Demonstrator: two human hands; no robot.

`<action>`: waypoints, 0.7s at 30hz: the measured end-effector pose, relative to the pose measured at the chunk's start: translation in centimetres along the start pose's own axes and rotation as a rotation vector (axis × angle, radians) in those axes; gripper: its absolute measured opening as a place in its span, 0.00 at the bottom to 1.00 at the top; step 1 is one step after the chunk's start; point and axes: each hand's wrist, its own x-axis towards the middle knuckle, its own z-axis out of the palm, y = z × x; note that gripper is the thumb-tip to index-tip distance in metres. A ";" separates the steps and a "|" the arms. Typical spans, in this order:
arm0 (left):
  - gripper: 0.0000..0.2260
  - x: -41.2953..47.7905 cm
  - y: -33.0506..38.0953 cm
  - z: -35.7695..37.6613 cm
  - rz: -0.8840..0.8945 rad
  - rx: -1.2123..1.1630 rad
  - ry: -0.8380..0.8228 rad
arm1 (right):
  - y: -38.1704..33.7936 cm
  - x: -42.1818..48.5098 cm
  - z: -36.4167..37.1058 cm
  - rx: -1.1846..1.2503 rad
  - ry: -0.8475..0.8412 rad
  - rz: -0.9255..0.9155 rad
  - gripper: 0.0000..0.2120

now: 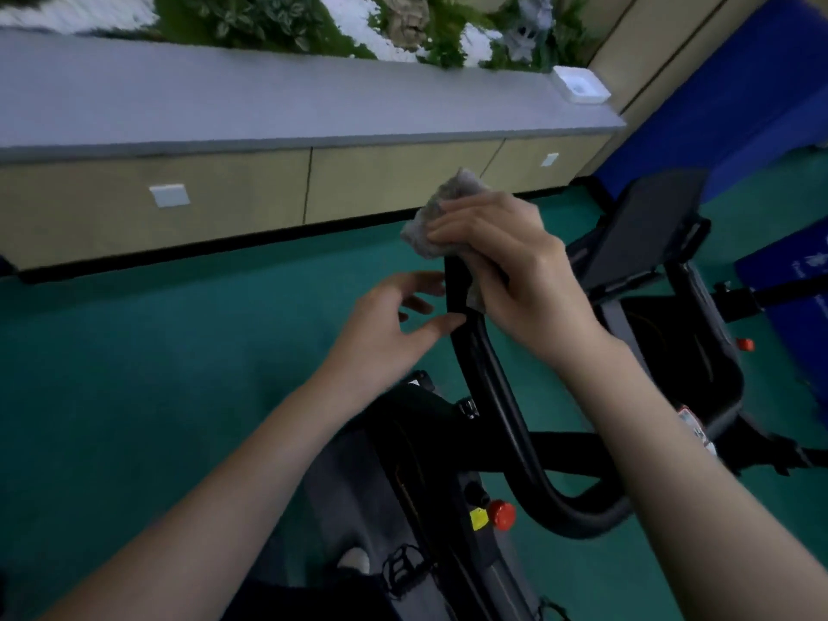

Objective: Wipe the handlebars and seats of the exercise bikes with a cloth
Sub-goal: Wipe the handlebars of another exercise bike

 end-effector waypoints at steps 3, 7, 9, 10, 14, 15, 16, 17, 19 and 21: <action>0.15 -2.6 -0.7 2.4 -0.091 -0.122 0.063 | 0.3 -0.7 0.0 -0.035 -0.149 -0.185 0.09; 0.15 -5.6 -1.3 5.9 -0.183 -0.267 0.170 | 1.2 -2.1 0.1 -0.045 -0.302 -0.305 0.12; 0.13 -7.0 -1.6 7.3 -0.215 -0.337 0.207 | 1.5 -2.8 0.1 -0.008 -0.347 -0.324 0.12; 0.11 -7.7 -1.6 7.9 -0.227 -0.362 0.220 | 1.5 -3.2 0.1 0.022 -0.367 -0.328 0.13; 0.11 -9.6 -1.5 9.4 -0.244 -0.423 0.274 | 1.3 -5.2 -0.1 0.191 -0.381 -0.265 0.14; 0.12 -9.9 -1.4 9.7 -0.245 -0.441 0.286 | 1.2 -5.8 -0.2 0.224 -0.370 -0.237 0.13; 0.12 -10.1 -1.2 10.0 -0.244 -0.456 0.297 | 1.2 -6.2 -0.3 0.255 -0.362 -0.214 0.14; 0.12 -10.4 -1.0 10.3 -0.240 -0.466 0.307 | 1.2 -6.6 -0.4 0.282 -0.359 -0.195 0.14; 0.13 -10.8 -0.8 10.8 -0.235 -0.480 0.335 | 1.1 -7.1 -0.7 0.323 -0.364 -0.165 0.14; 0.13 -11.2 -0.6 11.2 -0.231 -0.485 0.363 | 1.2 -7.4 -1.0 0.344 -0.382 -0.133 0.14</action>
